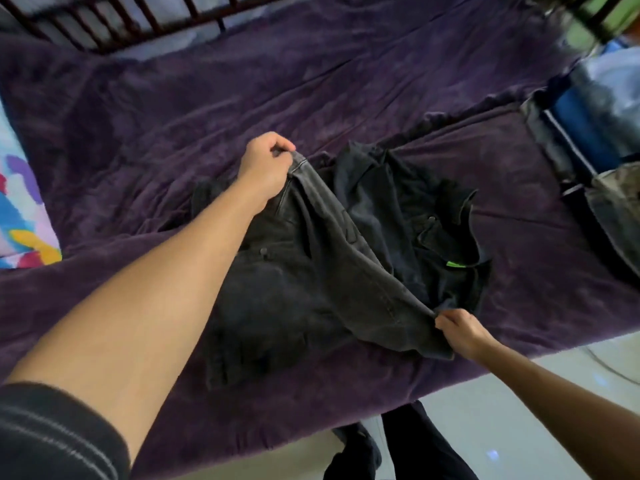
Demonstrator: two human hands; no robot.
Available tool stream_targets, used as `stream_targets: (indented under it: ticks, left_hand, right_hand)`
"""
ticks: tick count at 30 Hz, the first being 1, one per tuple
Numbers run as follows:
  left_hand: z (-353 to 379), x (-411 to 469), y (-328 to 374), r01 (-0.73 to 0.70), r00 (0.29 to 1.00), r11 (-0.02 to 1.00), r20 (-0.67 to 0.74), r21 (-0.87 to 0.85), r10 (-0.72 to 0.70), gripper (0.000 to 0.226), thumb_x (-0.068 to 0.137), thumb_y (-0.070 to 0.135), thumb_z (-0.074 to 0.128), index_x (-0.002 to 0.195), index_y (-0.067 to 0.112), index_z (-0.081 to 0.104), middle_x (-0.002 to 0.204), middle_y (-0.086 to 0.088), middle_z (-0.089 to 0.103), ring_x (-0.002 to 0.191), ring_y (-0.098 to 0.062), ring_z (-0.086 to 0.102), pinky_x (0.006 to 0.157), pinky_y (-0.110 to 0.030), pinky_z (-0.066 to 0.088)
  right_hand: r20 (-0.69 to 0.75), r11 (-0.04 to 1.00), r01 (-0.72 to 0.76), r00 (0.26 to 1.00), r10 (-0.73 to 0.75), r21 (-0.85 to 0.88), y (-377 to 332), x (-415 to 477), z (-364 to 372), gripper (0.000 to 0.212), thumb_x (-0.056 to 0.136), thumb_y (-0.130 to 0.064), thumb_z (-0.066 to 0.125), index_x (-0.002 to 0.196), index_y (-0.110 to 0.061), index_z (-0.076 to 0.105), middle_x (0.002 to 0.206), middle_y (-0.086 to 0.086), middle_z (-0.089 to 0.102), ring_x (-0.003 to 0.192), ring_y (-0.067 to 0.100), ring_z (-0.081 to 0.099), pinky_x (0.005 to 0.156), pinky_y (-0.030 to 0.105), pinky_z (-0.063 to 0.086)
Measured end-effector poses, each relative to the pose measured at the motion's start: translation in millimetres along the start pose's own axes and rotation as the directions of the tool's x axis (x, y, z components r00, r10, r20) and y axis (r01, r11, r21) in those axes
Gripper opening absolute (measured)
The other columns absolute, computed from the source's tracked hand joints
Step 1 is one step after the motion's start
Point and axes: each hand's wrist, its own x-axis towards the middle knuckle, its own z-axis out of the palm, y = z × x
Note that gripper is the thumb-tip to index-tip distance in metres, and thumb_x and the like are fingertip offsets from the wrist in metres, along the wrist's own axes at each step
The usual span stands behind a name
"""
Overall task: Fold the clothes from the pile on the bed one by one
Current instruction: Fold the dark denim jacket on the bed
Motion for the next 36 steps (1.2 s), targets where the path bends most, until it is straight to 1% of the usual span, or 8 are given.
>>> stream_targets:
  ticks: [5, 9, 12, 14, 17, 23, 30, 36]
  left_hand:
    - [102.3, 74.4, 34.2, -0.063, 0.995, 0.972, 0.093, 0.227, 0.043, 0.028, 0.096, 0.031, 0.050, 0.123, 0.026, 0.055, 0.110, 0.001, 0.060, 0.103, -0.019, 0.055, 0.089, -0.034, 0.045]
    - [170.0, 57.6, -14.3, -0.143, 0.975, 0.848, 0.219, 0.510, 0.032, 0.030, 0.095, 0.033, 0.052, 0.124, 0.027, 0.055, 0.126, -0.007, 0.048, 0.119, -0.029, 0.045, 0.098, -0.042, 0.040]
    - [193.6, -3.4, -68.6, -0.294, 0.898, 0.750, 0.440, 0.593, 0.004, 0.033, 0.094, 0.029, 0.052, 0.127, 0.027, 0.057, 0.137, -0.006, 0.042, 0.125, -0.029, 0.041, 0.099, -0.040, 0.038]
    - [195.4, -47.0, -98.4, -0.329, 0.876, 0.723, 0.482, 0.608, -0.006, 0.037, 0.094, 0.026, 0.053, 0.131, 0.023, 0.056, 0.147, -0.009, 0.037, 0.131, -0.031, 0.037, 0.103, -0.042, 0.037]
    - [179.4, -95.7, -134.4, -0.238, 0.923, 0.728, 0.383, 0.643, -0.037, 0.038, 0.083, 0.021, 0.069, 0.120, 0.016, 0.064, 0.136, -0.016, 0.049, 0.117, -0.035, 0.053, 0.091, -0.045, 0.048]
    - [115.1, -174.9, -201.0, -0.189, 0.806, 0.525, 0.437, 0.830, -0.400, 0.071, 0.053, 0.053, 0.080, 0.114, 0.020, 0.066, 0.131, -0.013, 0.055, 0.110, -0.033, 0.059, 0.076, -0.048, 0.051]
    - [72.1, -202.0, -268.3, -0.095, 0.814, 0.315, 0.256, 0.944, -0.522, 0.097, 0.087, 0.035, 0.061, 0.151, 0.028, -0.012, 0.159, -0.012, -0.010, 0.146, -0.031, 0.004, 0.106, -0.053, 0.027]
    - [39.2, -203.5, -299.7, -0.168, 0.867, 0.389, 0.323, 0.906, -0.379, 0.064, 0.092, 0.008, 0.043, 0.150, 0.026, 0.024, 0.158, -0.001, 0.019, 0.131, -0.022, 0.036, 0.097, -0.035, 0.039]
  right_hand:
    - [0.060, 0.989, -0.100, 0.994, 0.094, 0.107, 25.2, 43.0, -15.9, 0.026, 0.094, -0.015, 0.046, 0.070, -0.016, 0.053, 0.076, 0.005, 0.059, 0.080, 0.026, 0.057, 0.073, 0.035, 0.045]
    - [0.174, 0.991, -0.064, 0.981, 0.085, -0.120, 46.1, 63.3, -24.7, 0.006, 0.093, -0.027, 0.048, 0.093, -0.029, 0.054, 0.097, 0.003, 0.063, 0.097, 0.028, 0.061, 0.075, 0.035, 0.045]
    - [-0.086, 0.906, 0.183, 0.969, -0.232, -0.382, 49.4, 66.3, -30.6, 0.039, 0.087, -0.026, 0.054, 0.126, -0.026, 0.054, 0.113, -0.001, 0.062, 0.101, 0.027, 0.062, 0.070, 0.034, 0.049]
    - [-0.214, 0.805, 0.409, 0.820, -0.531, -0.430, 32.2, 67.1, -32.6, 0.043, 0.081, -0.024, 0.057, 0.124, -0.021, 0.059, 0.120, -0.001, 0.060, 0.105, 0.025, 0.060, 0.072, 0.034, 0.052]
    - [-0.102, 0.646, 0.625, 0.679, -0.727, -0.438, 1.7, 71.7, -12.7, 0.051, 0.075, -0.032, 0.065, 0.124, -0.021, 0.061, 0.133, 0.003, 0.056, 0.123, 0.026, 0.053, 0.084, 0.034, 0.050]
    - [0.261, 0.613, 0.504, 0.857, -0.445, -0.609, 0.0, 73.8, 53.1, 0.111, 0.036, -0.048, 0.075, 0.137, -0.006, 0.051, 0.146, 0.018, 0.043, 0.135, 0.036, 0.041, 0.102, 0.051, 0.042]
    - [-0.002, 0.550, 0.230, 0.921, -0.389, -0.803, 33.7, 82.5, 84.5, 0.061, 0.083, -0.015, 0.033, 0.143, -0.006, 0.042, 0.151, 0.017, 0.036, 0.139, 0.039, 0.033, 0.094, 0.069, 0.030]
    - [-0.101, 0.655, 0.239, 0.894, -0.436, -0.717, 43.9, 72.5, 81.9, 0.062, 0.069, 0.006, 0.068, 0.128, -0.008, 0.060, 0.137, 0.007, 0.056, 0.119, 0.030, 0.059, 0.061, 0.044, 0.059]
